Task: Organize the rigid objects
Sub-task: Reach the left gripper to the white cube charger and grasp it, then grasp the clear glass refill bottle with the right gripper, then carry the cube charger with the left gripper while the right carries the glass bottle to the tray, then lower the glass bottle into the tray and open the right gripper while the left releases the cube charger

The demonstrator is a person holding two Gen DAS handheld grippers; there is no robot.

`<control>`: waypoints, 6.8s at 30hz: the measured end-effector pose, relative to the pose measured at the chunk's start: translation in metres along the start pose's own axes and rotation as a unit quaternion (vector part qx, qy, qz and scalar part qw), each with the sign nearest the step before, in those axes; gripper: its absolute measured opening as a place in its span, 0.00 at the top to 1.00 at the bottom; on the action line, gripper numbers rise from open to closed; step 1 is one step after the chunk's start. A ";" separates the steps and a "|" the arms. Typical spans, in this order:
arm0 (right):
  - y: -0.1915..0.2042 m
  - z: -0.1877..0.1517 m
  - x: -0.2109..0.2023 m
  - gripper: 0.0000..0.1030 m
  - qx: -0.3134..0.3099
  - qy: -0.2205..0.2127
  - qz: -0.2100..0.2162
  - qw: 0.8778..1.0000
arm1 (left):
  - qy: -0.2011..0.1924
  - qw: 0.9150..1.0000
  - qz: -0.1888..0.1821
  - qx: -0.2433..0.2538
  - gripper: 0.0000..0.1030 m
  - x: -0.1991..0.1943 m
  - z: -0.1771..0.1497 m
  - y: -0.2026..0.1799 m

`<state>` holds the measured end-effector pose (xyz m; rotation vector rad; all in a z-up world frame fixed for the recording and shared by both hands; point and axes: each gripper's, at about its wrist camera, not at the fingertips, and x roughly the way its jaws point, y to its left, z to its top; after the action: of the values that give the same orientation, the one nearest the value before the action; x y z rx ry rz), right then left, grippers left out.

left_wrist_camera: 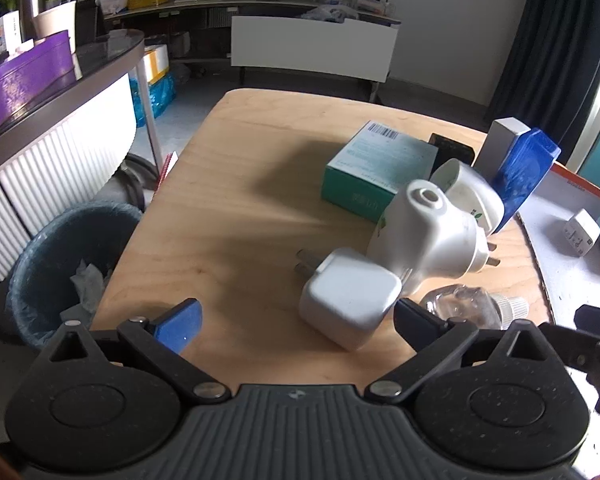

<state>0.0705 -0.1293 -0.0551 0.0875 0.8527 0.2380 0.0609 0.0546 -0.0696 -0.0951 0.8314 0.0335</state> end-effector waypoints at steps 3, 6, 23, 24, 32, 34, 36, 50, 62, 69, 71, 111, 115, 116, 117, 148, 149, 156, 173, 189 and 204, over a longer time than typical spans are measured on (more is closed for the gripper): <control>0.006 -0.002 0.004 0.29 -0.008 0.004 0.007 1.000 | -0.010 1.000 -0.001 0.022 0.00 0.004 0.000 -0.006; 0.010 -0.002 0.007 0.29 -0.011 0.006 0.009 1.000 | -0.025 0.999 -0.009 0.041 0.06 0.005 -0.002 -0.009; 0.043 0.008 0.027 0.22 -0.027 0.010 0.021 0.999 | -0.057 0.997 -0.028 0.034 0.43 -0.010 -0.001 0.012; 0.046 0.009 0.030 0.21 -0.032 0.010 0.018 0.999 | -0.059 0.997 -0.027 0.030 0.43 -0.012 0.000 0.014; 0.060 0.015 0.058 0.16 -0.072 0.028 0.008 0.997 | -0.060 0.998 -0.024 0.008 0.43 -0.016 0.004 0.026; 0.062 0.015 0.061 0.21 -0.073 0.029 0.008 0.997 | -0.060 0.998 -0.023 0.006 0.43 -0.017 0.004 0.027; 0.061 0.015 0.061 0.40 -0.068 0.025 0.015 0.997 | -0.060 0.998 -0.027 0.005 0.43 -0.017 0.005 0.028; 0.058 0.021 0.015 0.40 -0.062 -0.020 0.006 0.998 | -0.087 0.995 -0.043 0.010 0.43 -0.049 0.010 0.015; 0.040 0.019 -0.030 0.40 -0.040 -0.048 -0.006 0.998 | -0.104 0.993 -0.056 0.029 0.43 -0.078 0.006 -0.005; 0.021 0.013 -0.049 0.40 -0.023 -0.058 -0.018 0.998 | -0.107 0.991 -0.065 0.041 0.43 -0.087 0.002 -0.021; 0.016 0.012 -0.053 0.40 -0.018 -0.061 -0.021 0.998 | -0.107 0.991 -0.068 0.045 0.43 -0.089 0.002 -0.026; -0.103 -0.014 -0.103 0.40 0.088 -0.099 -0.108 0.985 | -0.073 0.982 -0.136 0.111 0.43 -0.072 -0.004 -0.134; -0.117 -0.016 -0.108 0.40 0.100 -0.102 -0.120 0.982 | -0.069 0.980 -0.147 0.118 0.43 -0.067 -0.005 -0.148; -0.119 -0.016 -0.109 0.40 0.102 -0.102 -0.123 0.982 | -0.067 0.979 -0.150 0.120 0.43 -0.066 -0.005 -0.151; -0.123 -0.017 -0.110 0.40 0.104 -0.102 -0.126 0.981 | -0.064 0.979 -0.153 0.123 0.43 -0.064 -0.005 -0.154; -0.156 -0.002 -0.085 0.40 0.107 -0.084 -0.134 0.982 | -0.034 0.975 -0.169 0.143 0.43 -0.031 -0.005 -0.192; -0.156 -0.001 -0.083 0.40 0.106 -0.081 -0.133 0.982 | -0.032 0.975 -0.170 0.142 0.43 -0.029 -0.005 -0.192; -0.157 0.005 -0.069 0.40 0.097 -0.071 -0.133 0.984 | -0.028 0.974 -0.174 0.144 0.43 -0.023 -0.001 -0.195; -0.162 0.016 -0.045 0.40 0.092 -0.056 -0.132 0.985 | -0.021 0.973 -0.174 0.152 0.43 -0.014 -0.001 -0.199; -0.162 0.023 -0.038 0.39 0.090 -0.052 -0.123 0.987 | -0.020 0.972 -0.178 0.153 0.43 -0.006 0.003 -0.206; -0.176 0.023 -0.068 0.31 0.113 -0.114 -0.135 0.978 | -0.018 0.970 -0.188 0.154 0.43 0.001 0.005 -0.219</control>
<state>0.0754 -0.3160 -0.0207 0.2060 0.6508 -0.1249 0.0801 -0.1626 -0.0519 0.0429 0.7614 -0.4495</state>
